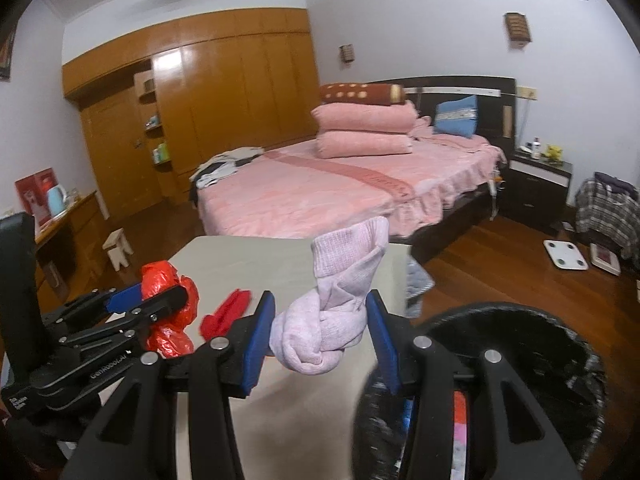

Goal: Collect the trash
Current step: 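Lift the pink towel and red bag toward the trash bin, then open both grippers over the bin to drop the towel and bag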

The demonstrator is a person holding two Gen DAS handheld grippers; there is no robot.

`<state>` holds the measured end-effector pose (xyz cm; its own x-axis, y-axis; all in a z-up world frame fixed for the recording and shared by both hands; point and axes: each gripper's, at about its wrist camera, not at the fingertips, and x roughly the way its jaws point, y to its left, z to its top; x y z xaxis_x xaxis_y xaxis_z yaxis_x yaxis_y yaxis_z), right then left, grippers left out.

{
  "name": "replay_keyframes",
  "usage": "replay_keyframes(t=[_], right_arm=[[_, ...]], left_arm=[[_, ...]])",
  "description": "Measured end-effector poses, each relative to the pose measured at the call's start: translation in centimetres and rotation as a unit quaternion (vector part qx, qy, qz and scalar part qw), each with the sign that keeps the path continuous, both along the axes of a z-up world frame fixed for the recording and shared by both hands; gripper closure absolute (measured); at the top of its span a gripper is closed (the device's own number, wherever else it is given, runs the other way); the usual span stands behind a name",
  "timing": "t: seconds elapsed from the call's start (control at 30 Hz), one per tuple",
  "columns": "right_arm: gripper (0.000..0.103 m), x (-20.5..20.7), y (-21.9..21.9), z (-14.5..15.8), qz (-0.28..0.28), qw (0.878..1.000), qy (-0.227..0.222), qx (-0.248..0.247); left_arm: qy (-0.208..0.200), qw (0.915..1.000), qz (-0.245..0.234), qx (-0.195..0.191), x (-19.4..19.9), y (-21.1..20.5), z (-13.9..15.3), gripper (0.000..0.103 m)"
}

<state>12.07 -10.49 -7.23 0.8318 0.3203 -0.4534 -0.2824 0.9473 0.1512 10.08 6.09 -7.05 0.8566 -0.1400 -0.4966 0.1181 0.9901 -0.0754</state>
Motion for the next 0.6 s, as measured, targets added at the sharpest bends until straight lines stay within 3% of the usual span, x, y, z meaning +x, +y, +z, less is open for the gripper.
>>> replay_keyframes(t=[0.6], right_arm=[[0.056, -2.1, -11.3, -1.9, -0.105, 0.994, 0.011, -0.004]], left_arm=[[0.004, 0.9934, -0.114, 0.009, 1.2, -11.9, -1.9, 0.062]])
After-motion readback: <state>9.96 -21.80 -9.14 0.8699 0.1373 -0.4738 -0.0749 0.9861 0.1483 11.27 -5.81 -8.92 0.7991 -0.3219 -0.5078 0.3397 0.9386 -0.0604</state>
